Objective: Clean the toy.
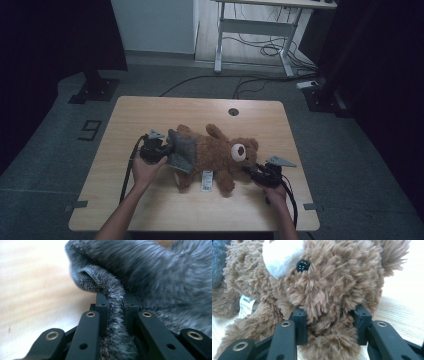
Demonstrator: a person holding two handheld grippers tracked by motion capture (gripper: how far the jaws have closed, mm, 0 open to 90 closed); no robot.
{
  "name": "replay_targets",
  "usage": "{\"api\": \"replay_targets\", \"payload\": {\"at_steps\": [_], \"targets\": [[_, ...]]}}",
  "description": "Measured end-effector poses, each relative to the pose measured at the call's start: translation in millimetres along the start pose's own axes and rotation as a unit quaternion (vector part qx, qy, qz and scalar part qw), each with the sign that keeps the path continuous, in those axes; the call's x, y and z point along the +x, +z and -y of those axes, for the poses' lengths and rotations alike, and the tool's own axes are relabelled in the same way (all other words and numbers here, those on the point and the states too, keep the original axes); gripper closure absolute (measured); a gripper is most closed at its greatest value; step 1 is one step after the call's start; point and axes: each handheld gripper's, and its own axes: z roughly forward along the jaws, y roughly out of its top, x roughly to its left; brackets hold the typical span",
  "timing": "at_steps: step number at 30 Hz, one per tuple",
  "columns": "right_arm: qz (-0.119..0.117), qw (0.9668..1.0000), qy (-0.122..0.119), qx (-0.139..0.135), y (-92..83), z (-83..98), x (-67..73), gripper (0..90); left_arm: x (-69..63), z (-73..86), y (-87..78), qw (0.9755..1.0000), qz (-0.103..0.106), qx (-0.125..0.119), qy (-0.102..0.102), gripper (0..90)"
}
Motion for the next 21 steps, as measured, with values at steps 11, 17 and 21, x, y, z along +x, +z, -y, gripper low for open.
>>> {"api": "replay_targets", "payload": {"at_steps": [11, 17, 21], "targets": [[0.000, 1.0000, 0.004, -0.001, 0.1, 0.3, 0.2, 57.2, -52.4, -23.0, 33.6, 0.9979, 0.018, 0.035, 0.052, 78.3], [-0.002, 1.0000, 0.005, -0.003, 0.3, 0.2, 0.2, 57.2, -12.9, -3.6, 52.3, 0.9964, 0.039, 0.063, -0.041, 78.4], [-0.001, 1.0000, 0.005, -0.003, 0.4, 0.3, 0.8, 57.2, -8.0, 4.4, 64.2, 0.9957, 0.015, 0.082, -0.041, 78.4]]}}
